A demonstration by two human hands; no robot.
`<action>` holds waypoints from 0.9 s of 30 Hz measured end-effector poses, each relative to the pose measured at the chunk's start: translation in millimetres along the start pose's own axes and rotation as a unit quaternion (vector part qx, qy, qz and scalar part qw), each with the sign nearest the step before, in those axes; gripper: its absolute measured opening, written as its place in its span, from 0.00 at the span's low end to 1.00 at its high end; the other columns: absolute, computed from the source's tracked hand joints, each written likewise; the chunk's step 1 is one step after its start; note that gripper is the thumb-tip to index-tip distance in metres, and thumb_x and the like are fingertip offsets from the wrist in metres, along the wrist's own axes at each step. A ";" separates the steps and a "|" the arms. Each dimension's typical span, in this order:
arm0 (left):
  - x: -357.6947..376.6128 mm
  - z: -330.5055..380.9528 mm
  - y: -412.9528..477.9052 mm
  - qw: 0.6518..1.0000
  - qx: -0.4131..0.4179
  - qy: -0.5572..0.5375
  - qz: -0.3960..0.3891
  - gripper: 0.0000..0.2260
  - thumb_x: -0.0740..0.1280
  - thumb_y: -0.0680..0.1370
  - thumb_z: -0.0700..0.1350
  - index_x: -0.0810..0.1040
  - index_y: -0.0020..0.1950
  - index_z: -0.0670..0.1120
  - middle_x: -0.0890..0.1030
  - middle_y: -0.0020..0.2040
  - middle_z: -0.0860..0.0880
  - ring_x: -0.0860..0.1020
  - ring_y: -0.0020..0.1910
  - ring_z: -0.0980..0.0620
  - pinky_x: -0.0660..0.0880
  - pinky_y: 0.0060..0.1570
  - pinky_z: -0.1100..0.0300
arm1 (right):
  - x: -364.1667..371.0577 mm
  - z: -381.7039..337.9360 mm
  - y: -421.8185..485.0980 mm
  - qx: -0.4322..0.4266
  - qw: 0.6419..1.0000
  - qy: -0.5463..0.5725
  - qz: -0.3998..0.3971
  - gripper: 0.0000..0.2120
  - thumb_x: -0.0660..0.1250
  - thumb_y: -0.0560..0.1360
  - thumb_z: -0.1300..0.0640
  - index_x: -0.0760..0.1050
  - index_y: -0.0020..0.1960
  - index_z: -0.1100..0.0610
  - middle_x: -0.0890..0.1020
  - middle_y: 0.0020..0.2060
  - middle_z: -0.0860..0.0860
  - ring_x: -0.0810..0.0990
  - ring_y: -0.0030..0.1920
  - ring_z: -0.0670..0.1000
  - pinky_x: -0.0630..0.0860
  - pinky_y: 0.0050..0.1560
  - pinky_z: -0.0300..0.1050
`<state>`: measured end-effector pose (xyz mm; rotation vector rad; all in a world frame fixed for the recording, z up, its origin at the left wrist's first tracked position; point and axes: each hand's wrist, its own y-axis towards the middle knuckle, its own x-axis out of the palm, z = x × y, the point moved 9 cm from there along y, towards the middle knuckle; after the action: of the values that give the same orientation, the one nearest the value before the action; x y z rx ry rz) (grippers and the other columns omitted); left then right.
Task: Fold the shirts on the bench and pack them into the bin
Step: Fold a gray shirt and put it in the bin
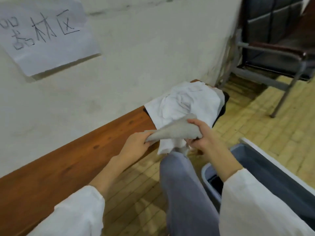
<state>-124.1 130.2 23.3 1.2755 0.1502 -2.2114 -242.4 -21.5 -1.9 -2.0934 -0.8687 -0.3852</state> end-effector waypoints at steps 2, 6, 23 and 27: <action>28.3 41.0 27.3 0.999 0.037 0.005 -0.029 0.17 0.61 0.78 0.41 0.75 0.66 0.48 0.82 0.55 0.50 0.79 0.51 0.51 0.75 0.51 0.55 | -56.7 -21.3 -2.1 -0.009 0.998 0.044 0.045 0.05 0.63 0.76 0.58 0.72 0.44 0.61 0.78 0.39 0.55 0.81 0.29 0.52 0.79 0.28 0.41; 123.7 105.8 76.7 0.991 0.073 0.023 -0.114 0.14 0.61 0.79 0.40 0.72 0.64 0.47 0.80 0.53 0.42 0.78 0.47 0.43 0.74 0.45 0.51 | -178.3 -61.0 -8.8 -0.088 0.970 0.085 0.210 0.16 0.53 0.82 0.57 0.71 0.40 0.63 0.76 0.33 0.56 0.78 0.35 0.54 0.75 0.38 0.38; 434.1 200.1 79.8 0.864 0.180 0.143 -0.447 0.10 0.60 0.74 0.33 0.65 0.36 0.44 0.66 0.31 0.50 0.67 0.35 0.49 0.59 0.36 0.57 | -466.9 49.7 -31.1 0.081 0.898 0.315 0.297 0.05 0.63 0.73 0.63 0.77 0.41 0.60 0.82 0.30 0.54 0.82 0.28 0.52 0.81 0.31 0.45; 459.6 202.3 111.2 0.873 0.177 0.146 -0.430 0.10 0.60 0.75 0.34 0.66 0.37 0.46 0.68 0.32 0.50 0.70 0.35 0.48 0.62 0.36 0.57 | -486.0 35.8 -4.3 0.053 0.896 0.331 0.292 0.04 0.64 0.73 0.63 0.77 0.42 0.59 0.82 0.34 0.53 0.82 0.31 0.52 0.82 0.32 0.45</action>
<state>-392.2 -230.8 -226.3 2.0380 0.5416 -2.8422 -594.1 -209.3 -282.1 -1.8138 0.1433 -0.6449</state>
